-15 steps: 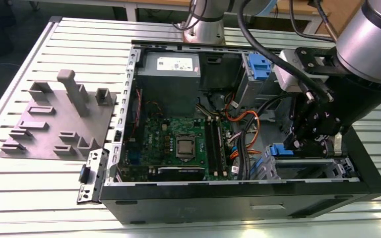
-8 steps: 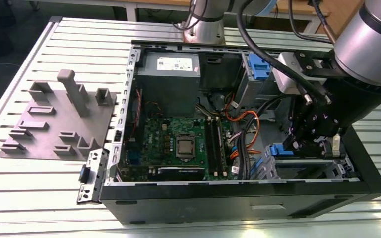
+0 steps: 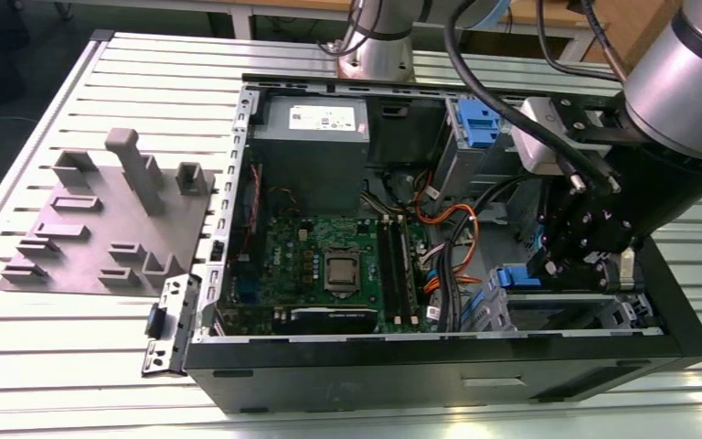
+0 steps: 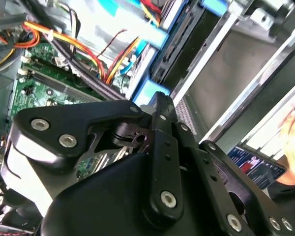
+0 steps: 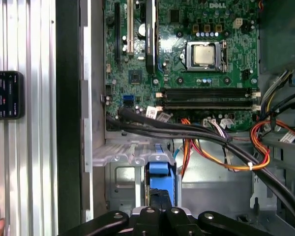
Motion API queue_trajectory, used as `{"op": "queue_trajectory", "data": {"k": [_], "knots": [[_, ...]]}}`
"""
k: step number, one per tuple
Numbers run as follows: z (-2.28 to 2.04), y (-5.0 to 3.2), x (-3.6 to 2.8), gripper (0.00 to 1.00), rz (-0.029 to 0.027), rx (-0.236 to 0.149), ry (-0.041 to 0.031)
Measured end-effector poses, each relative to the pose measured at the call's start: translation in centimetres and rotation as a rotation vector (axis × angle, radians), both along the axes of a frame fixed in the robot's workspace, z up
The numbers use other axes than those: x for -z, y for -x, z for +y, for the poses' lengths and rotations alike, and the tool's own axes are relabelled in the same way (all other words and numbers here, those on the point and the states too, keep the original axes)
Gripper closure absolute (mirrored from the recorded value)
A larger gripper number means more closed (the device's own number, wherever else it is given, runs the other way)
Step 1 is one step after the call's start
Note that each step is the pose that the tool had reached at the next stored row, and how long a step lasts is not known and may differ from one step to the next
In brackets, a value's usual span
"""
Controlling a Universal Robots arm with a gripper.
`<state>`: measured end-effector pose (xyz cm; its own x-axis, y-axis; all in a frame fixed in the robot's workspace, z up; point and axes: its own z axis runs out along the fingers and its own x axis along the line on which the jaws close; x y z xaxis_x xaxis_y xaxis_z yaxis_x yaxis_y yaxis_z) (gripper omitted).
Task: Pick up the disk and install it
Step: 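Insert the first disk wire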
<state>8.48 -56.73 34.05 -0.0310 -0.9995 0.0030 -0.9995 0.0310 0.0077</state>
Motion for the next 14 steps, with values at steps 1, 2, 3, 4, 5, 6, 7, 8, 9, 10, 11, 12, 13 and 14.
{"op": "queue_trajectory", "data": {"k": [1, 2, 3, 4, 5, 6, 7, 8, 9, 10, 11, 12, 13, 14], "knots": [[0.01, -0.3, -0.01, 0.89, 0.0004, 0.0, 0.0002], [0.0, -0.55, 0.0, 0.89, 0.0006, 0.0, 0.0], [0.0, -0.74, -0.01, 0.89, 0.0008, 0.0, 0.0002], [0.01, -0.83, -0.01, 0.89, 0.0007, 0.0, 0.0001], [0.01, -0.84, 0.0, 0.89, 0.0007, 0.0, 0.0001], [0.01, -0.84, -0.01, 0.89, 0.0007, 0.0, 0.0001], [0.0, -0.84, -0.03, 0.89, 0.0007, 0.0, 0.0001], [0.0, -0.84, -0.13, 0.89, 0.0008, 0.0, 0.0004], [0.0, -0.84, -0.32, 0.89, 0.0008, 0.0, 0.0001], [0.0, -0.84, -0.56, 0.89, 0.0007, 0.0, 0.0002], [0.01, -0.84, -0.77, 0.89, 0.0007, 0.0, 0.0001], [0.02, -0.84, -0.87, 0.89, 0.0007, 0.0, 0.0001], [0.04, -0.84, -0.88, 0.89, 0.0005, 0.0, -0.0001], [0.05, -0.86, -0.88, 0.89, 0.0005, 0.0, -0.0002]]}}
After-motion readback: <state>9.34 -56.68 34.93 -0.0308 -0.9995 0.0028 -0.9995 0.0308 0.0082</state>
